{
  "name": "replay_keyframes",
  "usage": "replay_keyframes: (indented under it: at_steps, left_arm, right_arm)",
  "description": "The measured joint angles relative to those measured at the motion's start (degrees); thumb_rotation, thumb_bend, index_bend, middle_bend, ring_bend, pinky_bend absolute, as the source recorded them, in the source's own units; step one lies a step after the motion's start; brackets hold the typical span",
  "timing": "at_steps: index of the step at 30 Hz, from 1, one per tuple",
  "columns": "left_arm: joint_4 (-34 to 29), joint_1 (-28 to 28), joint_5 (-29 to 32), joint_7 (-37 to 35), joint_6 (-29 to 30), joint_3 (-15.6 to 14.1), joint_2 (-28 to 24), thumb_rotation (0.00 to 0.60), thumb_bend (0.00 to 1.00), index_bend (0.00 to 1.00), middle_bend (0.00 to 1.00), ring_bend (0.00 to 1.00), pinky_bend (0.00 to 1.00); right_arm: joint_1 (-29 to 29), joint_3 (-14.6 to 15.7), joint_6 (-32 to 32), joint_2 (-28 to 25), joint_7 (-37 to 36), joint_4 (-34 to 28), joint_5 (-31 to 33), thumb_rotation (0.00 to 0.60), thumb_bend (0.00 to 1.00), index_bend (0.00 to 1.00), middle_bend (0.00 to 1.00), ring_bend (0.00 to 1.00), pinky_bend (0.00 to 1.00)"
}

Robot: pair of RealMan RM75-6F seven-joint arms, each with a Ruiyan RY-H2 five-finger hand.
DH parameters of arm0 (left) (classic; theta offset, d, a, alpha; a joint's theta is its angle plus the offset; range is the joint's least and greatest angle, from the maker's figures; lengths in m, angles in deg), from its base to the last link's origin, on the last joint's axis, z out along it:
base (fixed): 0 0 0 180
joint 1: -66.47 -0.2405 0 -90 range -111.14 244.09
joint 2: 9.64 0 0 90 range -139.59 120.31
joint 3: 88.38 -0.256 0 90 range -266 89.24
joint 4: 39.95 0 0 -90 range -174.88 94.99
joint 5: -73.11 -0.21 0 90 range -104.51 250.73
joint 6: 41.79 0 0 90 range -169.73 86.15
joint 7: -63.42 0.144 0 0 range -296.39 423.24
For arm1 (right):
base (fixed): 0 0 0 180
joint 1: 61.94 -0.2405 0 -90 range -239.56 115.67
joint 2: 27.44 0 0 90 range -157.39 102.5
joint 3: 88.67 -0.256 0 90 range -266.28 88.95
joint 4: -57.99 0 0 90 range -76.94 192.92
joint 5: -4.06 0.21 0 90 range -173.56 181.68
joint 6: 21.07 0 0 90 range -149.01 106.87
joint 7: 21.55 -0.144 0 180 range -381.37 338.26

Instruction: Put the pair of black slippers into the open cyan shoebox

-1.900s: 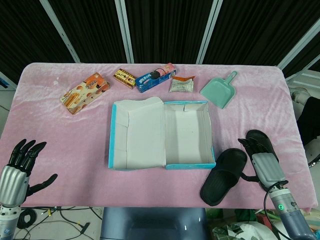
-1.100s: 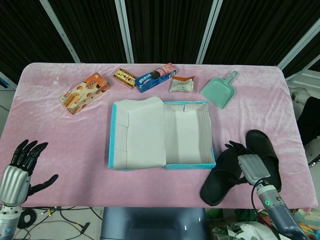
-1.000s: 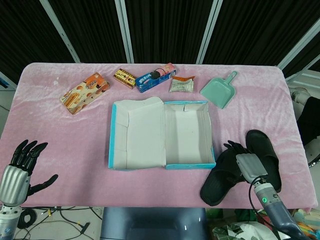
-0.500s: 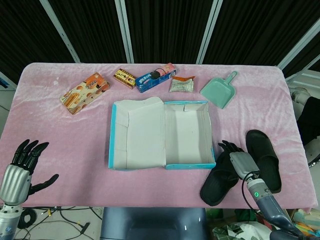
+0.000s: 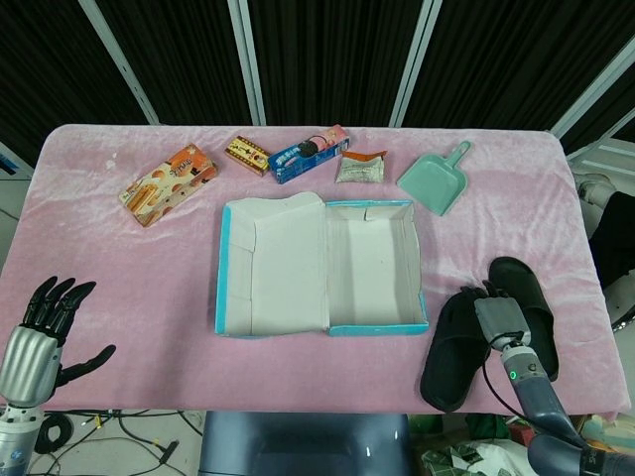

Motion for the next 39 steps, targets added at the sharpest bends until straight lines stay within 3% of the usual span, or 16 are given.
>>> replay_keyframes:
  at_steps: [4, 19, 33, 39]
  left_arm:
    - [0.0, -0.2, 0.0, 0.1, 0.2, 0.0, -0.1, 0.600, 0.00, 0.10, 0.18, 0.09, 0.08]
    - [0.7, -0.2, 0.4, -0.4, 0.2, 0.3, 0.2, 0.600, 0.00, 0.10, 0.18, 0.09, 0.08]
    - [0.6, 0.2, 0.5, -0.1, -0.4, 0.4, 0.4, 0.600, 0.00, 0.10, 0.18, 0.09, 0.08]
    - [0.0, 0.4, 0.4, 0.7, -0.9, 0.4, 0.3, 0.600, 0.00, 0.10, 0.18, 0.09, 0.08]
  right_arm:
    - [-0.1, 0.0, -0.6, 0.0, -0.3, -0.8, -1.6, 0.600, 0.34, 0.40, 0.47, 0.20, 0.22]
    - [1.0, 0.2, -7.7, -5.2, -0.9, -11.5, -12.6, 0.600, 0.35, 0.42, 0.47, 0.21, 0.23]
    - [-2.1, -6.4, -8.9, -15.2, 0.1, -19.9, -10.0, 0.600, 0.35, 0.42, 0.45, 0.20, 0.23]
    - [-3.7, -9.0, -5.6, -17.4, -6.1, -21.7, -9.2, 0.600, 0.35, 0.42, 0.45, 0.20, 0.22]
